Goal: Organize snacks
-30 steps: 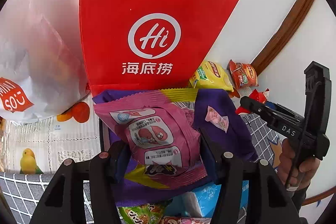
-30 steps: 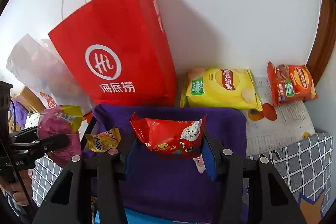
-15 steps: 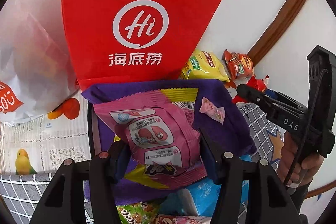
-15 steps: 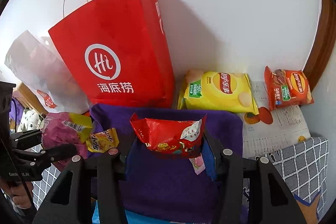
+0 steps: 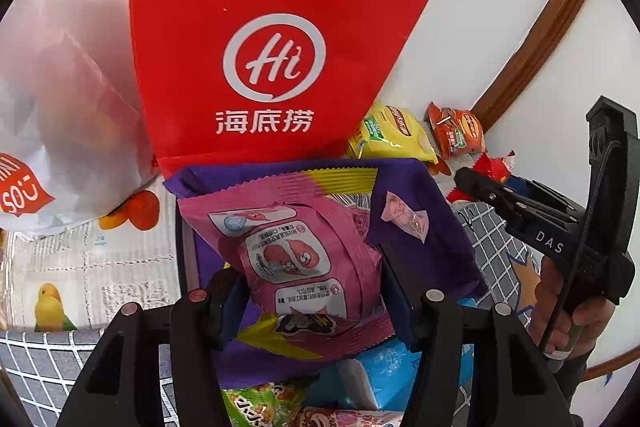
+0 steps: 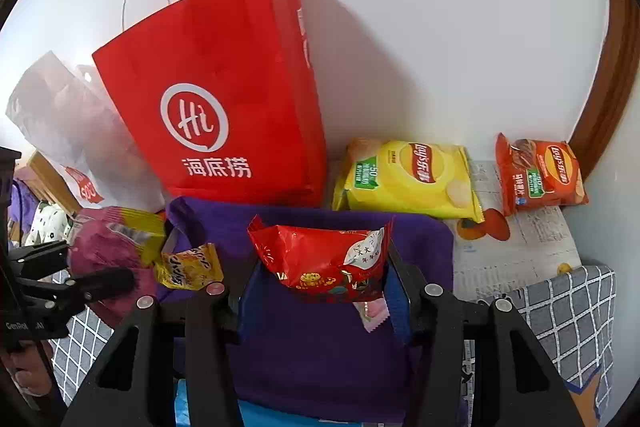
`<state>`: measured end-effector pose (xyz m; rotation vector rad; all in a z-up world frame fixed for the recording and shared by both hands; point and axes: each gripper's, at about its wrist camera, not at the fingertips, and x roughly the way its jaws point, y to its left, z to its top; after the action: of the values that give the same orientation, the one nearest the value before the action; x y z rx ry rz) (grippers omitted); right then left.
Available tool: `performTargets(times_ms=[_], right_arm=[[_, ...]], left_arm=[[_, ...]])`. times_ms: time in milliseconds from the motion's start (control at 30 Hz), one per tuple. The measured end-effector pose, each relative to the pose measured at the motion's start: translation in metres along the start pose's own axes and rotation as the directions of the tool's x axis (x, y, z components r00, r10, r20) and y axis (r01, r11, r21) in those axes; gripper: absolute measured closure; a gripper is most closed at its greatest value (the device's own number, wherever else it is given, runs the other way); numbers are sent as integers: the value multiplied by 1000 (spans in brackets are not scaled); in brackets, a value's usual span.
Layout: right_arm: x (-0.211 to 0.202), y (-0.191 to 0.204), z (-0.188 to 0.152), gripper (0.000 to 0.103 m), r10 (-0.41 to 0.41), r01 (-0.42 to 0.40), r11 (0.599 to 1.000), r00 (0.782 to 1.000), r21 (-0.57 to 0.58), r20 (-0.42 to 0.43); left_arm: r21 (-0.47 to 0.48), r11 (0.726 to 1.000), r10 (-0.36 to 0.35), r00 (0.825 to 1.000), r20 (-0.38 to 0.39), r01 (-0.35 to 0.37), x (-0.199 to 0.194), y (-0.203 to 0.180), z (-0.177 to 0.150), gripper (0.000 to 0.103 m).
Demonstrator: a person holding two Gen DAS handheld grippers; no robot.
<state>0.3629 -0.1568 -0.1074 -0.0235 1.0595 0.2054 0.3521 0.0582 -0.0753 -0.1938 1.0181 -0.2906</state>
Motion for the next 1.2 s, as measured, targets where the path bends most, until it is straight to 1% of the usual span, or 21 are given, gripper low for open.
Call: performTargets(times_ms=[100,167,267,400,500,567,700,800,933,1067,1133,1200], right_arm=[[-1,-6,1,51,9,-9,1000,1000,15,-7],[1,-9,1,51,19,-19,1000,1000,14,-7],[7,-12,-1,51,22,-22,1000,999,14,-29],[16,-13,-5,51,25,-25,1000,998,2,-65],[25,-8,-7,51,25,-27,1000,996,-17,-91],[33,-5,-10,51,27,-31,999,992,-32,-122],[51,0,-17,51,7,-20,998,981,-65,-192],[61,4,-22,51,-22,2,996,974,-86,-227],[75,2,-28,51,-26,5,997,957,-71,-289],[80,0,-31,50,-50,28,997,950,-77,-309],[81,-1,-31,49,-48,28,997,948,-67,-314],[80,-2,-30,46,-38,21,998,948,-55,-316]], left_arm=[[-14,1000,-8,1000,-1,8,1,7,2,46],[-40,999,5,1000,2,-5,3,16,3,46],[-61,998,24,1000,-3,-25,8,26,6,46],[-83,996,16,999,-33,-18,20,34,6,46],[-79,997,23,998,-62,-28,31,33,5,46],[-69,997,28,996,-81,-34,37,31,3,46],[-50,997,52,988,-143,-59,55,26,-2,46],[-37,997,53,984,-167,-60,61,23,-5,46],[-24,997,66,980,-189,-72,67,20,-7,46],[-26,996,83,976,-204,-90,70,21,-7,46],[-29,996,79,976,-204,-87,69,22,-7,46],[-29,996,71,977,-199,-79,67,20,-6,46]])
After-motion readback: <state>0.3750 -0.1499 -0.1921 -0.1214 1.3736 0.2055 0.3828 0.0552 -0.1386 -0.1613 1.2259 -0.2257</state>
